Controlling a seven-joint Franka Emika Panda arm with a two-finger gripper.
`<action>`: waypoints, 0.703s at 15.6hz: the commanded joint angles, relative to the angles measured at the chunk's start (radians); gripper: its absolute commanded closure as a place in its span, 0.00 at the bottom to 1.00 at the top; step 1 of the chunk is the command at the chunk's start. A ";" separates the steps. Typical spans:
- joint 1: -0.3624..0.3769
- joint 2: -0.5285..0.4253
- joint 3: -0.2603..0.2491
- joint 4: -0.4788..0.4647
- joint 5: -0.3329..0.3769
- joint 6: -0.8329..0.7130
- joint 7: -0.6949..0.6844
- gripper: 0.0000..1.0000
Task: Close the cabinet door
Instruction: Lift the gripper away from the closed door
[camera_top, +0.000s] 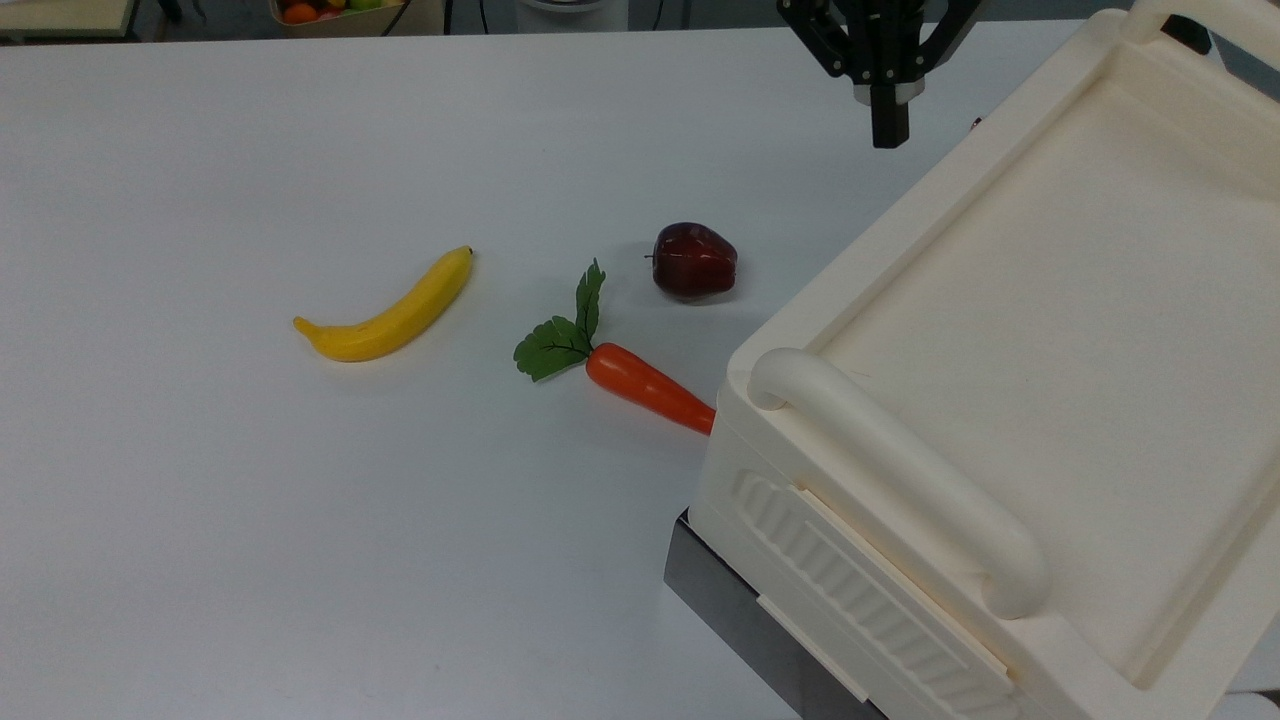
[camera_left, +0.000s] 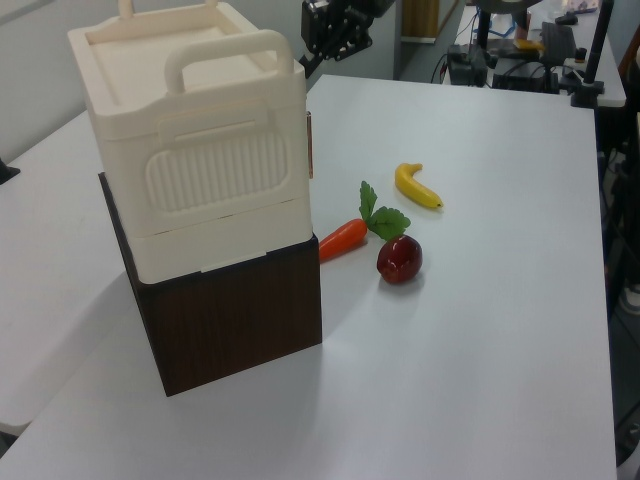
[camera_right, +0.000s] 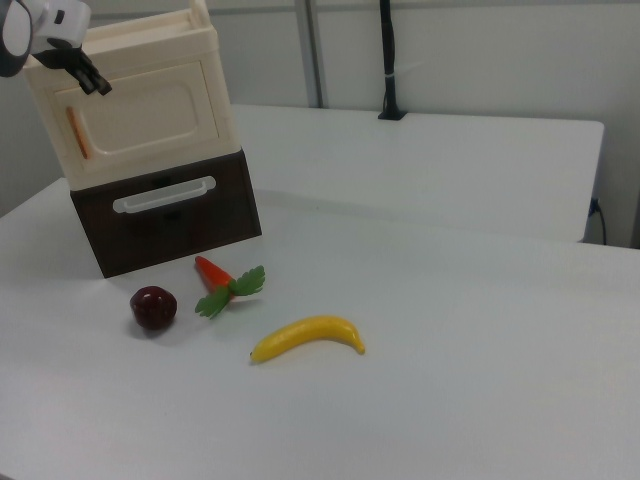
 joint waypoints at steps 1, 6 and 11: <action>0.036 0.012 0.006 -0.018 -0.047 0.025 0.029 1.00; 0.044 0.032 0.007 -0.020 -0.043 0.116 0.036 1.00; 0.039 0.027 0.007 -0.038 -0.047 0.136 0.048 1.00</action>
